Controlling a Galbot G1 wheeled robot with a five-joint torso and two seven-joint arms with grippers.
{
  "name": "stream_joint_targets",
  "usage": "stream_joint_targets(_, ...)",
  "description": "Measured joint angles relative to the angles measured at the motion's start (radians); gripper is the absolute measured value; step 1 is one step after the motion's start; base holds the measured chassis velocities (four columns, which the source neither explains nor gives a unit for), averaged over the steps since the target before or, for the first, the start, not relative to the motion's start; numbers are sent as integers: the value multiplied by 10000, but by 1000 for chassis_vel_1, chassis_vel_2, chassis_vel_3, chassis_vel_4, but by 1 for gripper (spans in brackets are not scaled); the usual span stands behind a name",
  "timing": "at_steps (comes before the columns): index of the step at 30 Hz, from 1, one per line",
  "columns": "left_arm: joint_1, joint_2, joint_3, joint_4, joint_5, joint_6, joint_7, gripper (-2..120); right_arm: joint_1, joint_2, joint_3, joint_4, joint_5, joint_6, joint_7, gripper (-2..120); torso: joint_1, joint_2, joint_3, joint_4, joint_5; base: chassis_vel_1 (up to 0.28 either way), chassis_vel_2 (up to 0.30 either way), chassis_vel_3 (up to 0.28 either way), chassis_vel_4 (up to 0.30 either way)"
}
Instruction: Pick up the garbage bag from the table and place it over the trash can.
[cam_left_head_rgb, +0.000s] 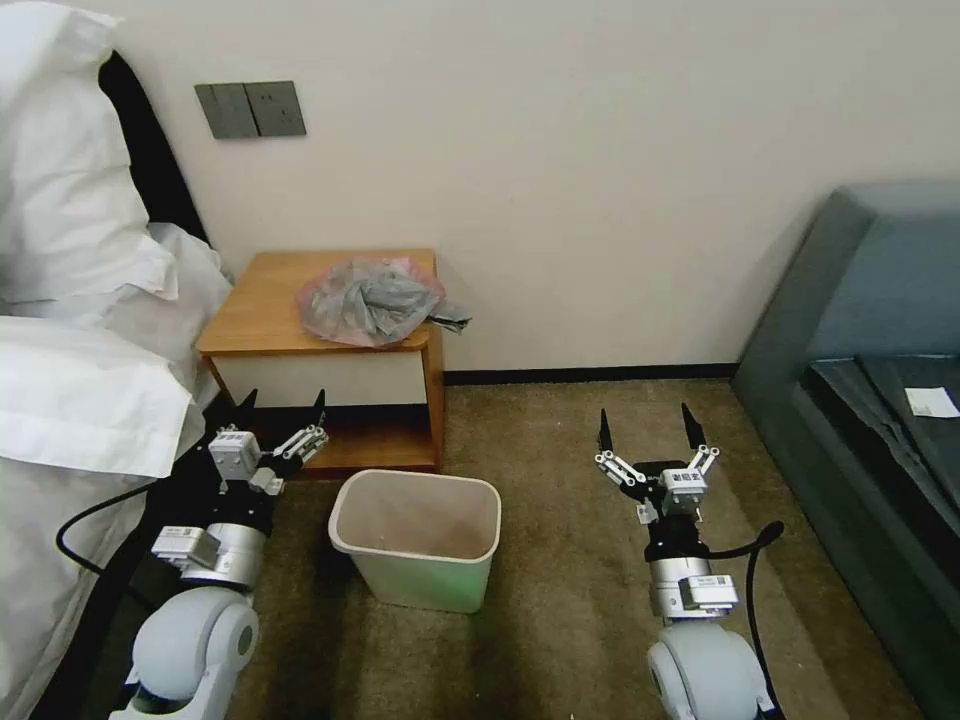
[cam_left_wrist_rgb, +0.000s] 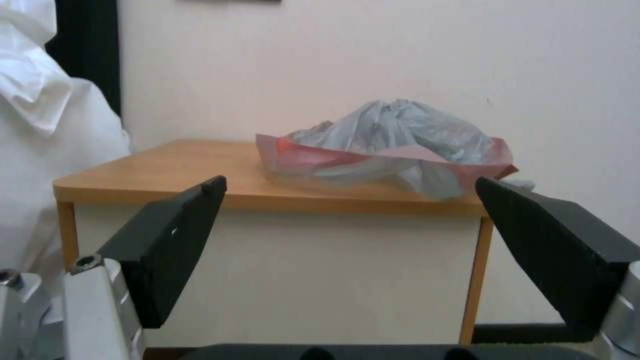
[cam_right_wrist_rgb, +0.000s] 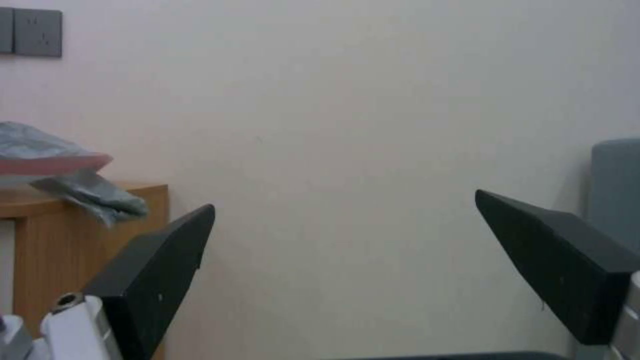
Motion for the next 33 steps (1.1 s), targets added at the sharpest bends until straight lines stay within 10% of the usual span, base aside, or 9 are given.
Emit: stream_joint_targets(33,0,0,0,0,0,0,1,95,0,0,0,0,-1,0,0,100,0,0,0,0,0,0,0,0,0)
